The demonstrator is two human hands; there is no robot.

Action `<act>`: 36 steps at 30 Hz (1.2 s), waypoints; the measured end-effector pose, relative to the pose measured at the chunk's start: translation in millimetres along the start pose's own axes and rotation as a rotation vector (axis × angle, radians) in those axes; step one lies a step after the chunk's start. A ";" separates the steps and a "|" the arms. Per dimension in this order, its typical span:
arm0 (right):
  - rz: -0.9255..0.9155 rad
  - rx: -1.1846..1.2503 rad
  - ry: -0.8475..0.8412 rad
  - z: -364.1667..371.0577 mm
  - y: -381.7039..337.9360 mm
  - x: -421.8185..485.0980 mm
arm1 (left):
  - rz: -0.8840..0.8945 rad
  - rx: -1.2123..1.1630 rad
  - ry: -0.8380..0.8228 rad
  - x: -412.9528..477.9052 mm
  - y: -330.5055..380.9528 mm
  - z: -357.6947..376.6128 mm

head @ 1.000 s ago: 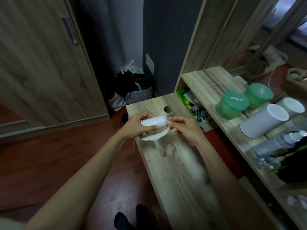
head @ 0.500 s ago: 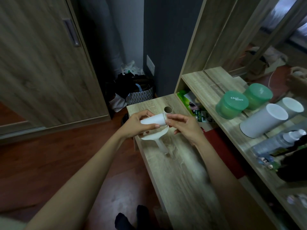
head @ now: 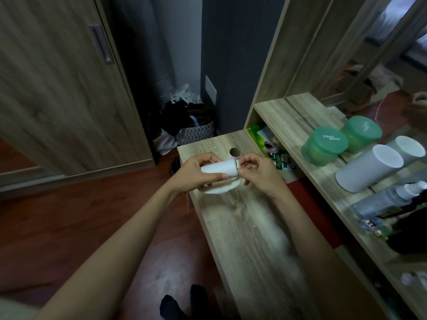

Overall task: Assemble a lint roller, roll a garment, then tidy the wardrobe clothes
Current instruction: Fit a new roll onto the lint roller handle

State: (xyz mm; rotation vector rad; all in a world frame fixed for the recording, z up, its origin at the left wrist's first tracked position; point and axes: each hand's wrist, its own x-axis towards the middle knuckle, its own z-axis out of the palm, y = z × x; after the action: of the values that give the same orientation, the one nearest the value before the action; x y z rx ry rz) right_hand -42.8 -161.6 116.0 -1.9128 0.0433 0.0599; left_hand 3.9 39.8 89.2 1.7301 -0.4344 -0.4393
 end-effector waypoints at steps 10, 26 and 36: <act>-0.004 -0.059 -0.031 -5.5 5.3 -0.7 | -0.051 -0.019 0.004 -3.0 -4.0 9.3; -0.009 0.206 0.012 1.8 -2.1 -15.9 | -0.090 -0.061 -0.004 -4.1 7.3 -1.2; -0.021 0.228 -0.135 -9.9 -13.3 -19.9 | -0.070 -0.072 -0.095 -10.3 12.9 -0.9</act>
State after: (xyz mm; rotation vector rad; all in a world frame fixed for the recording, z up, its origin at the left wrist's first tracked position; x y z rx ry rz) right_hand -61.7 -166.5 133.1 -1.6774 -0.0590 0.1632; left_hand -5.2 43.3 102.6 1.6628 -0.4216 -0.5828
